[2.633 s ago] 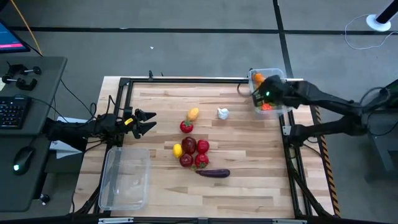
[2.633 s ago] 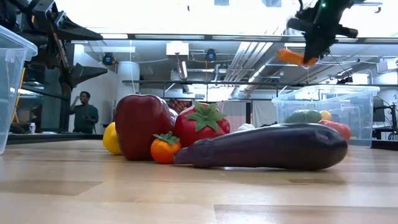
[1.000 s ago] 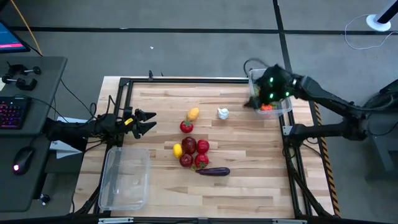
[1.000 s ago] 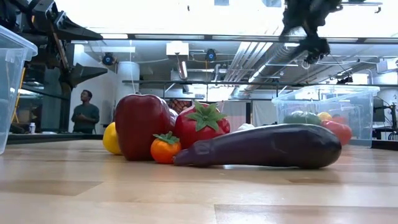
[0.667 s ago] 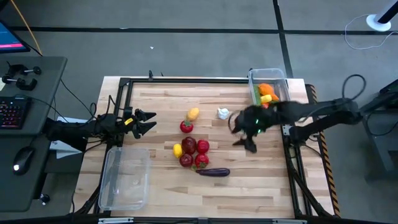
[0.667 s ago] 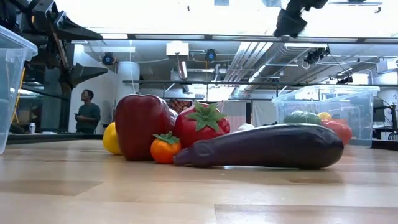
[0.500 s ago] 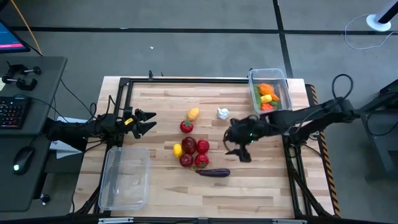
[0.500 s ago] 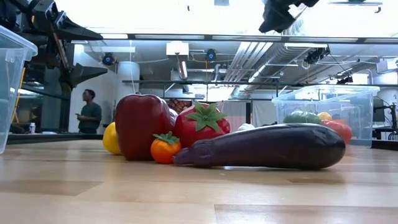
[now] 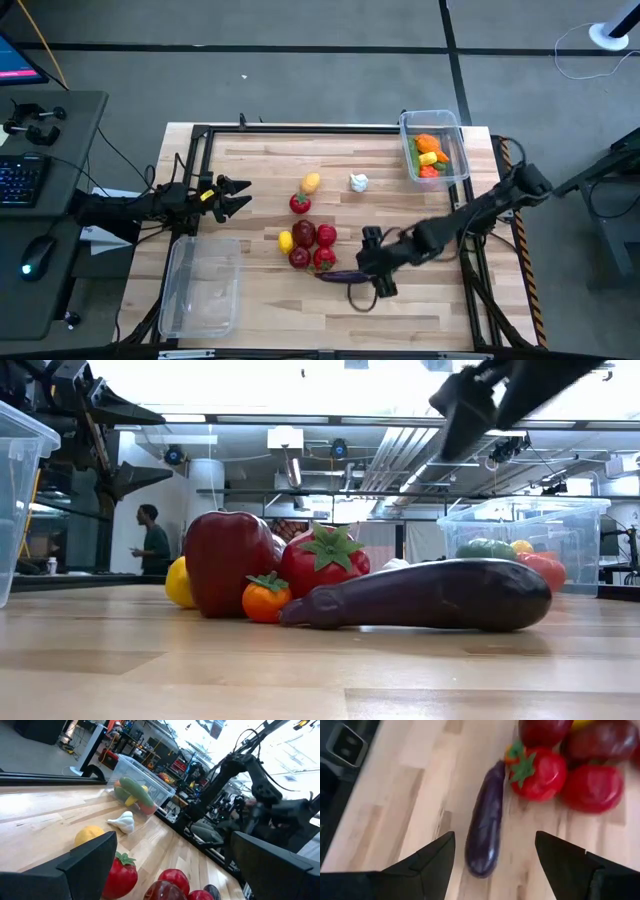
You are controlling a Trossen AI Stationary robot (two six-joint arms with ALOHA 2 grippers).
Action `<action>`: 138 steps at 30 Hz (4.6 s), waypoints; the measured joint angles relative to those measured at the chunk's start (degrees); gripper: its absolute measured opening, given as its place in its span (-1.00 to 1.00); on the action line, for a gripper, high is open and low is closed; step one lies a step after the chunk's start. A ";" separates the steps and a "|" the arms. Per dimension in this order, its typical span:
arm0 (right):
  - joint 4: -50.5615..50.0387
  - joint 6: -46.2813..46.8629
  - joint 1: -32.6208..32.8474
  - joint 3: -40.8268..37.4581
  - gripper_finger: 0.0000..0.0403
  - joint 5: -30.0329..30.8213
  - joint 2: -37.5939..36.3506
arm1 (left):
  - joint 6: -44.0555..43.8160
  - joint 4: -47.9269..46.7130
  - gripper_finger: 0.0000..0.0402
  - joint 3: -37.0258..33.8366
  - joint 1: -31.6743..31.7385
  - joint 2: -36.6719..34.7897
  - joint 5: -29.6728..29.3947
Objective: Sort produce into baskets
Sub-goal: Put the purple eggplant into the top transparent bin, then put the white garlic into the top transparent bin
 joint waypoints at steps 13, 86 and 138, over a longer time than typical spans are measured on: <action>1.14 -2.03 2.96 0.04 0.33 3.28 10.76 | 0.00 0.02 0.88 0.01 0.00 0.00 0.00; -33.27 33.05 -46.59 -16.21 -0.22 26.81 -47.02 | 0.00 0.00 0.88 -0.01 0.00 0.00 0.00; -0.70 21.59 -40.95 0.77 0.43 -1.62 -5.23 | 0.00 0.01 0.88 0.00 0.00 0.00 0.00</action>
